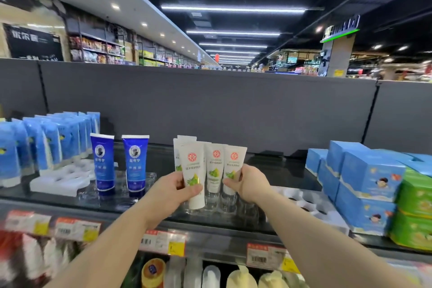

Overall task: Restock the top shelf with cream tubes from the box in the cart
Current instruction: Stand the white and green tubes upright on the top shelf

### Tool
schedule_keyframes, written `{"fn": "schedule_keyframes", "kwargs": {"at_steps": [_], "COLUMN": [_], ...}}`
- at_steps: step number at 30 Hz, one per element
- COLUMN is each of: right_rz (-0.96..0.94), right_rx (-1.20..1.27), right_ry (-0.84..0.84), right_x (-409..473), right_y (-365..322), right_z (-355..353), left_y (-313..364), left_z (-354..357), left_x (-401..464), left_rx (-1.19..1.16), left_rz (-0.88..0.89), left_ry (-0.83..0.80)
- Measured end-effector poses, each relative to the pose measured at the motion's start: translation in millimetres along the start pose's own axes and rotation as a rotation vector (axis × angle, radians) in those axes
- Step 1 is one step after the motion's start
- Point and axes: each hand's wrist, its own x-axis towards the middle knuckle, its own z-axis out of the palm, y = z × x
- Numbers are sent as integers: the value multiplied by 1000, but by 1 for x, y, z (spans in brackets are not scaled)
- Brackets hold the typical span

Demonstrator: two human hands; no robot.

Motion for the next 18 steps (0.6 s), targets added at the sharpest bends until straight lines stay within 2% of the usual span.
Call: {"fn": "schedule_keyframes", "kwargs": {"at_steps": [5, 6, 9, 11, 14, 18], "right_rz": [60, 69, 7, -74, -178, -304], "right_rx": [-257, -222, 115, 260, 300, 291], "right_ry": [-43, -48, 77, 24, -213, -142], "right_x": [-2, -6, -25, -42, -61, -65], "right_y": [-6, -9, -15, -20, -27, -26], "right_z": [-7, -12, -37, -56, -65, -65], "left_y": [3, 7, 17, 24, 37, 46], "left_z": [3, 4, 8, 12, 28, 48], "left_x": [-1, -2, 1, 6, 12, 19], "left_rx": [33, 29, -6, -50, -160, -178], "left_rz": [-4, 3, 35, 52, 73, 67], "left_ry": [11, 14, 28, 34, -33, -140]}}
